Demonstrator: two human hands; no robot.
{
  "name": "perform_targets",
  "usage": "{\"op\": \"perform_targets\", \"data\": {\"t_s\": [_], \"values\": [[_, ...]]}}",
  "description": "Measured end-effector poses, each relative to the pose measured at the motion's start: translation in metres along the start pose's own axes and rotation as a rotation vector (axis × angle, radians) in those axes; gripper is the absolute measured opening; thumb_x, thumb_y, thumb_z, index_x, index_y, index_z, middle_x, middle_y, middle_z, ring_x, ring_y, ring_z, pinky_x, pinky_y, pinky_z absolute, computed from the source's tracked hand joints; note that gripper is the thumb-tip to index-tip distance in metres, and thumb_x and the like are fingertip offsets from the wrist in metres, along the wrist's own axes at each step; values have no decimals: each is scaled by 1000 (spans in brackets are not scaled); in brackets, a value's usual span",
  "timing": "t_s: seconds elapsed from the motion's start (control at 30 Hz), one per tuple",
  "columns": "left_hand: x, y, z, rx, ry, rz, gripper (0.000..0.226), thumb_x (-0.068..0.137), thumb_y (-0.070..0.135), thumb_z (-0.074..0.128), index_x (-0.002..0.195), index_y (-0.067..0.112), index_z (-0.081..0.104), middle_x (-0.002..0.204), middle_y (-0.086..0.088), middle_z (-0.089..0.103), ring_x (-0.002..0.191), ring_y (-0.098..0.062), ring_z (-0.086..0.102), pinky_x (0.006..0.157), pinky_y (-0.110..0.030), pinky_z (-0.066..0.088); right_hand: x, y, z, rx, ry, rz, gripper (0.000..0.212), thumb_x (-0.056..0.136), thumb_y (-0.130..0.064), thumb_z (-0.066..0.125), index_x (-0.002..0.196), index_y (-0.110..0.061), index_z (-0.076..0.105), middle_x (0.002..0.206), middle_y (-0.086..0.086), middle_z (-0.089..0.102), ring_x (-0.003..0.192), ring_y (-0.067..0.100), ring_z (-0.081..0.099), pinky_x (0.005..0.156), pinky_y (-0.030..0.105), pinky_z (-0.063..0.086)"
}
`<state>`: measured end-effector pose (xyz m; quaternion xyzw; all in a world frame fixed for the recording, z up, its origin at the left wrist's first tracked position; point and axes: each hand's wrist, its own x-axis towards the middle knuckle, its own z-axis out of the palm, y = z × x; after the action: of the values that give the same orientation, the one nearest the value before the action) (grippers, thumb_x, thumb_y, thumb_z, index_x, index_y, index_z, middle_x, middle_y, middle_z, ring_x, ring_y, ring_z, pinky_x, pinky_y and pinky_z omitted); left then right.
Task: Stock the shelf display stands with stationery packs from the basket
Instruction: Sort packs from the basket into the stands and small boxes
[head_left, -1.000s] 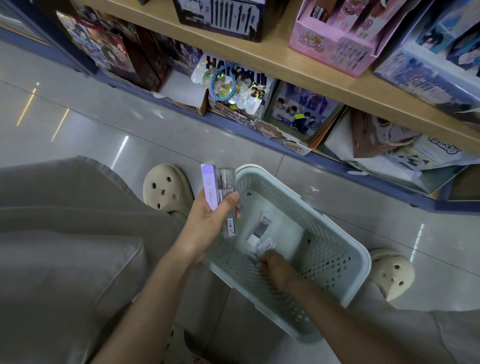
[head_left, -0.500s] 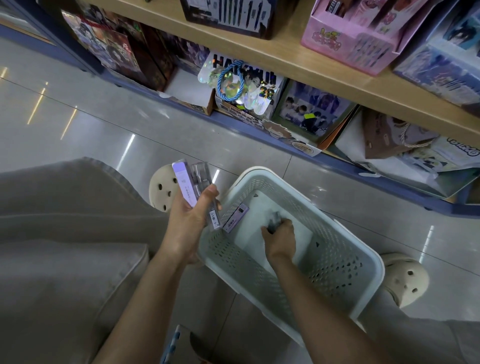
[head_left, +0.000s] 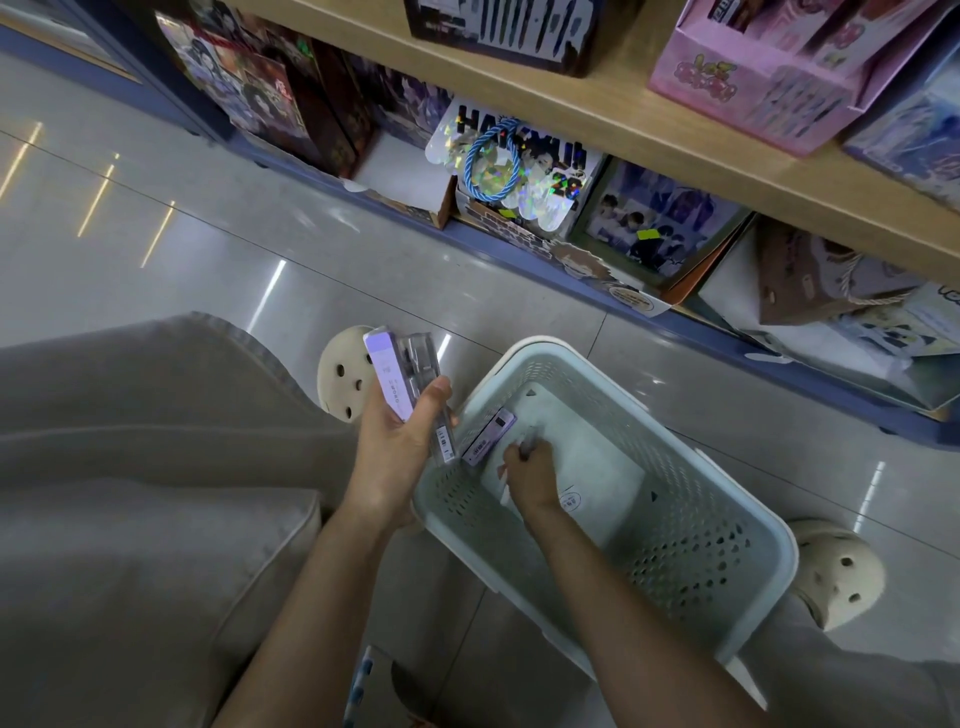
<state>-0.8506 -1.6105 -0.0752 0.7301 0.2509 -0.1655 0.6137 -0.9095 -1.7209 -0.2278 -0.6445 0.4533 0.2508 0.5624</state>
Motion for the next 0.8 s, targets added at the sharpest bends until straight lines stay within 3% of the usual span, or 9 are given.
{"op": "perform_targets", "data": {"t_s": [0.07, 0.17, 0.27, 0.33, 0.43, 0.57, 0.63, 0.8], "values": [[0, -2, 0, 0, 3, -14, 9, 93, 24, 56, 102, 25, 55, 92, -9, 66, 81, -18, 67, 78, -36, 58, 1, -4, 8, 53, 20, 5, 18, 90, -13, 61, 92, 4, 57, 72, 12, 58, 56, 15, 54, 50, 19, 45], [1, -2, 0, -15, 1, -15, 3, 94, 21, 55, 97, 22, 55, 83, -8, 64, 70, -12, 64, 71, -31, 57, 3, -8, 15, 176, 71, 52, 18, 82, -13, 71, 70, -11, 59, 66, 7, 59, 56, 17, 52, 65, 33, 48], [2, -3, -1, 5, -14, -25, 4, 94, 23, 55, 98, 23, 55, 89, -13, 65, 73, -14, 65, 73, -34, 57, 6, -10, 15, 179, 72, 154, 23, 76, -23, 77, 86, -8, 62, 83, 13, 63, 65, 21, 56, 74, 36, 51], [2, -3, -2, 13, -22, -37, 5, 94, 24, 55, 99, 24, 55, 93, -14, 66, 74, -12, 66, 75, -33, 58, 8, -11, 13, 91, 71, 152, 28, 75, -30, 78, 83, -10, 62, 87, 13, 66, 76, 26, 62, 78, 39, 54], [2, -3, -2, 13, -22, -54, 14, 93, 25, 56, 104, 17, 56, 96, -17, 66, 82, -21, 67, 81, -42, 57, 7, -14, 13, 58, 72, 105, 25, 78, -28, 76, 70, -20, 54, 84, 11, 66, 76, 25, 64, 71, 36, 53], [3, -3, -3, 8, -7, -74, 10, 92, 26, 59, 100, 22, 59, 95, -13, 68, 89, -24, 68, 85, -45, 56, -4, -21, 4, 93, 26, 49, 16, 79, -15, 74, 73, -14, 60, 72, 7, 64, 57, 12, 58, 55, 22, 50], [2, -2, -2, 18, -1, -74, 13, 91, 24, 61, 101, 16, 60, 88, -6, 69, 85, -20, 68, 83, -42, 56, -19, -29, -7, 134, -26, 9, 23, 81, -9, 72, 64, -15, 57, 54, -1, 55, 42, 6, 49, 43, 16, 40], [-8, 4, 2, 8, 6, -75, 4, 87, 16, 66, 84, 15, 65, 66, 7, 69, 66, -10, 68, 73, -35, 57, -64, -50, -45, 236, -110, -84, 25, 86, -12, 68, 64, -16, 55, 44, -6, 42, 41, 8, 35, 45, 21, 33]]}}
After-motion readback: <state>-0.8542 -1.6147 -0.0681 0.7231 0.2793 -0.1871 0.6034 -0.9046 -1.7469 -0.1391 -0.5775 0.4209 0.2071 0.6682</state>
